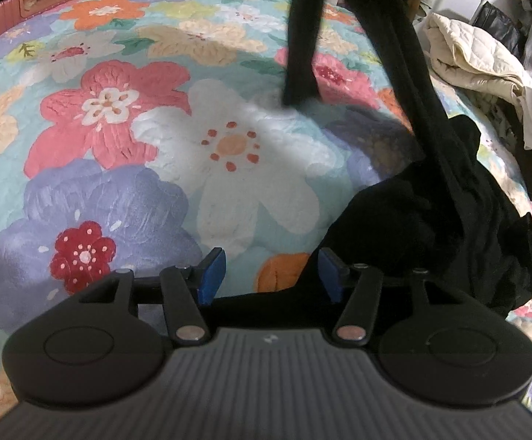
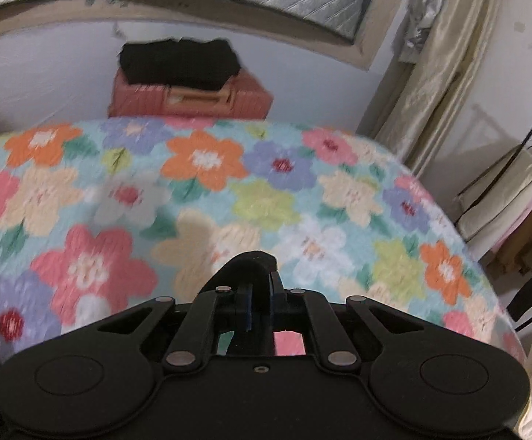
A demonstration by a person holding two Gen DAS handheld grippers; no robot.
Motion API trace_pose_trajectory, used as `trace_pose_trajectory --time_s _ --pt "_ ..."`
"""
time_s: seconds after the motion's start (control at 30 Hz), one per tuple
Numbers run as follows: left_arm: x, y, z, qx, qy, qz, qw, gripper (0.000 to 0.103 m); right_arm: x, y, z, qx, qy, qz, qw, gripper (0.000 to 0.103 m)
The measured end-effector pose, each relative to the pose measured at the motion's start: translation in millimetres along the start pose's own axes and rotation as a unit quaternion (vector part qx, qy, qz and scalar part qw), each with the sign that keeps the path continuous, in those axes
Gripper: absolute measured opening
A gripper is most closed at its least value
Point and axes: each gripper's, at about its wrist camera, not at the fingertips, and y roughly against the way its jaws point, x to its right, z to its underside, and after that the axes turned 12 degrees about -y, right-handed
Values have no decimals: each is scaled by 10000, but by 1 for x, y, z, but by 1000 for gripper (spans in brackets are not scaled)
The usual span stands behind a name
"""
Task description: Fold clothes
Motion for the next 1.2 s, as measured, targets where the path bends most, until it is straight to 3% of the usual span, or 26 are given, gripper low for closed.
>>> trace_pose_trajectory --time_s 0.2,0.3,0.33,0.37,0.47,0.77,1.0,1.2 --pt "-2 -1 2 -18 9 -54 10000 58 15 -2 -36 391 -795 3 9961 9" --pt "-5 -2 2 -25 33 -85 10000 58 24 -3 -50 539 -1231 -35 9909 22" --pt "-6 -2 2 -24 41 -95 9999 58 28 -4 -46 490 -1394 -115 9890 33" --pt "-8 -2 2 -23 48 -105 9999 59 31 -5 -38 429 -1483 -183 9878 42" --pt "-10 0 2 -5 96 -127 9999 59 38 -6 -12 233 -1607 -289 9863 53" --pt "-7 6 0 -11 -8 -94 10000 61 49 6 90 -490 -2442 -786 9653 55" --pt "-7 15 -1 71 99 -38 9999 61 36 6 173 -1235 -3067 -1318 9345 55" --pt "-8 7 1 215 423 366 9982 60 25 6 244 -1861 -3571 -1761 8983 56"
